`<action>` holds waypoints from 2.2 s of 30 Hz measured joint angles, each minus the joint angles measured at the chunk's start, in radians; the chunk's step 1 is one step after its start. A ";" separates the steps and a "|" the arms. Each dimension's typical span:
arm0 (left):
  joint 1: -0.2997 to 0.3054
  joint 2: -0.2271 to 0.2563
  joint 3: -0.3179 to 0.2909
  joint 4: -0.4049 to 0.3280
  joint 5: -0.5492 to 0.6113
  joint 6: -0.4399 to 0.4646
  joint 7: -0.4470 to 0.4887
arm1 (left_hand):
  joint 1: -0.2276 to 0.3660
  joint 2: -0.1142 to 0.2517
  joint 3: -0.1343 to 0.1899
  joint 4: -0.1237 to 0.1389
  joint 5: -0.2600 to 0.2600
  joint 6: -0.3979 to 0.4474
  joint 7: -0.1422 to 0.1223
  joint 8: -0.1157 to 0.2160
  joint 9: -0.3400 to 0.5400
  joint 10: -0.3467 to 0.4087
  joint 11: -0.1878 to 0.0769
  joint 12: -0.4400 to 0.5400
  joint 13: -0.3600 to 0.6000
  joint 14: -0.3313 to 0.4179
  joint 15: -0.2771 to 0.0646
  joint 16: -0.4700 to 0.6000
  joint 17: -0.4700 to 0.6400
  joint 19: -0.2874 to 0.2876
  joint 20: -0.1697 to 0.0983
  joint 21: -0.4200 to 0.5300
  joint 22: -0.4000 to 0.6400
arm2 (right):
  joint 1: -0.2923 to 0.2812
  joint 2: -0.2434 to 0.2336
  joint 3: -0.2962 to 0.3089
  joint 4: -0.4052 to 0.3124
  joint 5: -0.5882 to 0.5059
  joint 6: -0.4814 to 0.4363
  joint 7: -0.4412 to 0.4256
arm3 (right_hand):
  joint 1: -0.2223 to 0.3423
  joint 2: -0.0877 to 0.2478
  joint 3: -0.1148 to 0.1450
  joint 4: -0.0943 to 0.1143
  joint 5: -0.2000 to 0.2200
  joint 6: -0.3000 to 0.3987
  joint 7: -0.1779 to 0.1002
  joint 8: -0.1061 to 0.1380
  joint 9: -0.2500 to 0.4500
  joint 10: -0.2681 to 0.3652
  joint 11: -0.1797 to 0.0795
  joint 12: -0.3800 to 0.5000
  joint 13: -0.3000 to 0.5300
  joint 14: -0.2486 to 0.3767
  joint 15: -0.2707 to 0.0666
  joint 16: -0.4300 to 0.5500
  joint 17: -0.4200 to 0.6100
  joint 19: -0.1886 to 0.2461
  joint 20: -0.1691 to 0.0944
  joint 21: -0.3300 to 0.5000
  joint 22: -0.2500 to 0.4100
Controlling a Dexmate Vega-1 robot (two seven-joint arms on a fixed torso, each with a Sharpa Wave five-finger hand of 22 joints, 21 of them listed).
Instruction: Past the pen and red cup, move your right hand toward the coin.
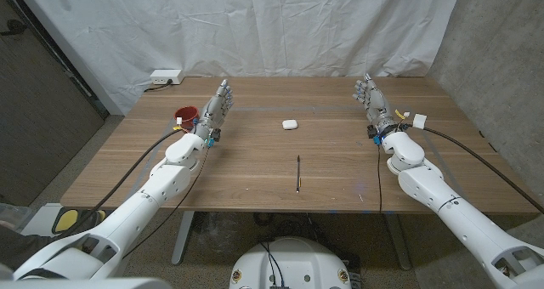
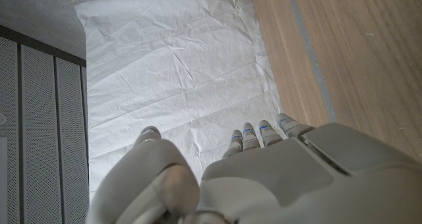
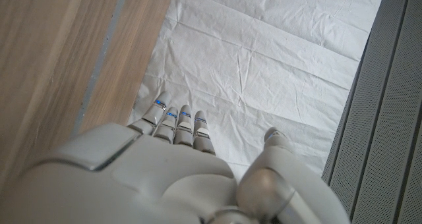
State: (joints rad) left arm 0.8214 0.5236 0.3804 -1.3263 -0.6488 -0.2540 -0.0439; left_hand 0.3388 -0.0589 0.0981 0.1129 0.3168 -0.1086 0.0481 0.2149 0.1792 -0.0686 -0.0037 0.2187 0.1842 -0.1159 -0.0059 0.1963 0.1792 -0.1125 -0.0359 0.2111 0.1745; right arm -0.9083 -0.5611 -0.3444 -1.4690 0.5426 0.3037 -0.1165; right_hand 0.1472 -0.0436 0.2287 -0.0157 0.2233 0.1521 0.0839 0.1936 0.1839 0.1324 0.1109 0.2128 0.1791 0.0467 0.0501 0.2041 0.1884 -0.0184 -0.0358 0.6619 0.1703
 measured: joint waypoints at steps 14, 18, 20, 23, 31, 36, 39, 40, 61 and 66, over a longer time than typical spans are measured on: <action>-0.006 0.006 0.002 -0.003 0.001 0.015 -0.006 | 0.008 0.008 0.004 -0.004 0.000 0.011 0.000 0.000 0.000 0.009 -0.002 0.000 0.000 0.008 0.008 0.000 0.000 0.000 0.000 0.000 0.000 | 0.007 -0.018 -0.004 -0.003 -0.075 0.000 -0.046 | 0.001 -0.001 0.002 -0.002 0.000 0.005 -0.005 0.008 0.000 0.011 -0.011 0.000 0.000 0.005 -0.005 0.000 -0.001 0.014 0.004 -0.008 0.000; -0.004 0.010 0.002 -0.013 0.002 0.021 0.000 | 0.009 0.009 0.004 -0.004 0.000 0.011 0.000 0.000 0.000 0.009 -0.002 0.000 0.000 0.008 0.008 0.000 0.000 0.000 0.000 0.000 0.000 | 0.007 -0.022 -0.005 -0.003 -0.101 0.002 -0.065 | 0.001 -0.001 0.002 -0.002 0.000 0.011 -0.011 0.008 0.000 0.011 -0.011 0.000 0.000 0.005 -0.005 0.000 -0.002 0.014 0.003 -0.008 0.000; -0.003 0.012 0.002 -0.016 0.003 0.024 0.003 | 0.010 0.010 0.004 -0.004 0.000 0.015 0.004 0.000 0.000 0.009 -0.002 0.000 0.000 0.008 0.008 0.000 0.000 0.000 0.000 0.000 0.000 | 0.007 -0.024 -0.005 -0.002 -0.110 0.005 -0.070 | 0.001 -0.001 0.002 -0.003 0.000 0.011 -0.011 0.008 0.000 0.015 -0.015 0.000 0.000 0.013 -0.005 0.000 -0.002 0.018 0.007 -0.008 0.000; -0.001 0.014 0.002 -0.020 0.003 0.025 0.006 | 0.013 0.013 0.004 -0.004 0.000 0.016 0.005 0.000 0.000 0.009 -0.002 0.000 0.000 0.008 0.008 0.000 0.000 0.000 0.000 0.000 0.000 | 0.007 -0.025 -0.006 0.001 -0.124 0.009 -0.079 | 0.001 -0.001 0.002 -0.010 0.000 0.011 -0.011 0.008 0.000 0.018 -0.018 0.007 0.000 0.016 -0.009 0.000 -0.002 0.022 0.003 -0.012 0.000; 0.003 0.018 0.001 -0.028 0.004 0.028 0.007 | 0.017 0.017 0.004 -0.004 0.000 0.020 0.002 0.000 0.000 0.014 0.004 0.000 0.000 0.011 0.004 0.000 0.000 0.000 0.000 0.000 0.000 | 0.007 -0.032 -0.010 0.010 -0.184 0.016 -0.123 | 0.013 0.001 0.004 -0.012 0.008 0.025 -0.025 0.008 0.000 0.030 -0.030 0.007 0.000 0.029 -0.022 0.000 -0.002 0.043 0.004 -0.012 0.000; 0.003 0.018 0.001 -0.028 0.004 0.032 0.007 | 0.017 0.017 0.007 -0.007 0.000 0.020 0.002 0.000 0.000 0.014 0.004 0.000 0.000 0.011 0.004 0.000 0.000 0.000 0.000 0.000 0.000 | 0.007 -0.038 -0.012 0.013 -0.184 0.016 -0.123 | 0.013 0.001 0.006 -0.015 0.008 0.034 -0.023 0.008 0.000 0.036 -0.036 0.007 0.000 0.034 -0.027 0.000 -0.002 0.043 0.004 -0.012 0.000; 0.004 0.020 0.001 -0.034 0.004 0.033 0.007 | 0.022 0.022 0.007 -0.007 0.000 0.024 -0.001 0.000 0.000 0.014 0.004 0.000 0.000 0.011 0.004 0.000 0.000 0.000 0.000 0.000 0.000 | 0.007 -0.042 -0.012 0.013 -0.237 0.017 -0.158 | 0.013 0.001 0.002 -0.019 0.008 0.036 -0.025 0.008 0.000 0.036 -0.036 0.007 0.000 0.034 -0.027 0.000 -0.002 0.043 0.004 -0.019 0.000; 0.005 0.021 0.001 -0.036 0.004 0.034 0.007 | 0.022 0.022 0.007 -0.007 0.000 0.027 0.002 0.000 0.000 0.014 0.004 0.000 0.000 0.011 0.004 0.000 0.000 0.000 0.000 0.000 0.000 | 0.006 -0.044 -0.012 0.013 -0.250 0.017 -0.168 | 0.013 0.001 0.002 -0.019 0.008 0.036 -0.025 0.008 0.000 0.036 -0.036 0.007 0.000 0.034 -0.027 0.000 -0.002 0.043 0.004 -0.019 0.000; 0.015 0.021 0.006 -0.053 0.005 0.039 0.012 | 0.030 0.030 0.006 -0.012 0.000 0.027 0.002 0.000 0.000 0.023 0.005 0.000 0.000 0.020 0.006 0.000 0.000 0.010 0.000 0.000 0.000 | -0.015 -0.086 -0.001 -0.008 -0.332 -0.033 -0.236 | 0.021 0.008 0.006 -0.023 0.014 0.046 -0.036 0.014 0.000 0.046 -0.047 0.007 0.000 0.045 -0.027 0.000 -0.002 0.052 0.002 -0.027 0.000; 0.016 0.018 0.008 -0.053 0.005 0.039 0.012 | 0.030 0.030 0.008 -0.014 0.000 0.030 0.006 0.000 0.000 0.023 0.005 0.000 0.000 0.020 0.005 0.000 0.000 0.010 0.000 0.000 0.000 | -0.017 -0.092 0.003 -0.008 -0.348 -0.049 -0.254 | 0.026 0.014 0.006 -0.023 0.014 0.046 -0.036 0.014 0.000 0.052 -0.052 0.016 0.000 0.045 -0.027 0.000 -0.002 0.052 0.002 -0.027 0.000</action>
State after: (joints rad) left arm 0.8372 0.5416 0.3880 -1.3789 -0.6434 -0.2153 -0.0318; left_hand 0.3691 -0.0286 0.1063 0.0989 0.3167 -0.0783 0.0537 0.2147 0.1790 -0.0454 0.0014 0.2187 0.1838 -0.0958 -0.0004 0.1961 0.1790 -0.1023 -0.0358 0.2110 0.1744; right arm -0.9254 -0.6532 -0.3419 -1.4771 0.1949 0.2546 -0.3701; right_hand 0.1731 -0.0298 0.2348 -0.0385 0.2368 0.1985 0.0482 0.2072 0.1837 0.1841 0.0590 0.2283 0.1790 0.0915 0.0234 0.2041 0.1862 0.0333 -0.0341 0.6350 0.1699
